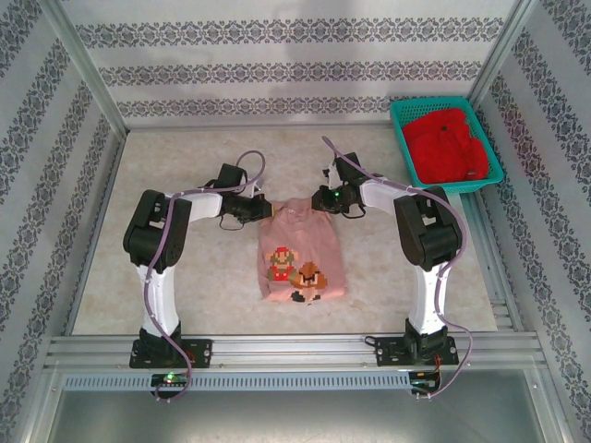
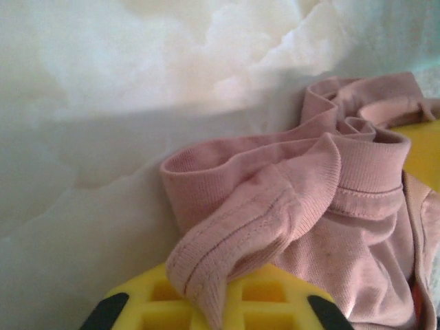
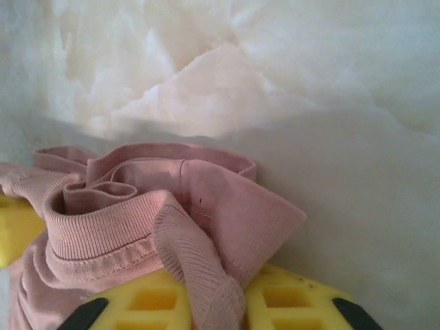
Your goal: Fold the inside-out t-shirt
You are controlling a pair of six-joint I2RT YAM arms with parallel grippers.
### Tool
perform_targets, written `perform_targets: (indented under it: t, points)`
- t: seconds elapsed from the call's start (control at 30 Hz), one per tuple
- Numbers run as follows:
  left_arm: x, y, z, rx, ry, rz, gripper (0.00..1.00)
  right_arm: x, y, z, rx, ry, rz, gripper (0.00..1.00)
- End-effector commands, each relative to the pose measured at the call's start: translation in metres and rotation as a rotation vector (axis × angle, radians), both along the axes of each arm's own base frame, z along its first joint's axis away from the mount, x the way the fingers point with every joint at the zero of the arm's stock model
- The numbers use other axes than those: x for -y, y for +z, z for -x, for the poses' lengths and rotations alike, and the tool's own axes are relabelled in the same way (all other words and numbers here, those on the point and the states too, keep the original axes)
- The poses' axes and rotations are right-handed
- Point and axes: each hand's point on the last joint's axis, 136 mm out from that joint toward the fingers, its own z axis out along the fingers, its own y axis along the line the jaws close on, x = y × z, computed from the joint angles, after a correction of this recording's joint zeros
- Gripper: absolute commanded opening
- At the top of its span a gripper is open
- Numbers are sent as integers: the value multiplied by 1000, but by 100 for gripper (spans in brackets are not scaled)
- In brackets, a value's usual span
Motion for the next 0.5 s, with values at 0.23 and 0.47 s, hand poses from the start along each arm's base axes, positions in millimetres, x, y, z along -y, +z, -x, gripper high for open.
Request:
perform_targets:
  t: [0.23, 0.47]
  points:
    - [-15, 38, -37, 141, 65, 23, 0, 18, 45, -28, 140, -88, -95, 0]
    - [-25, 99, -80, 285, 97, 51, 0, 22, 113, -67, 297, -119, -156, 0]
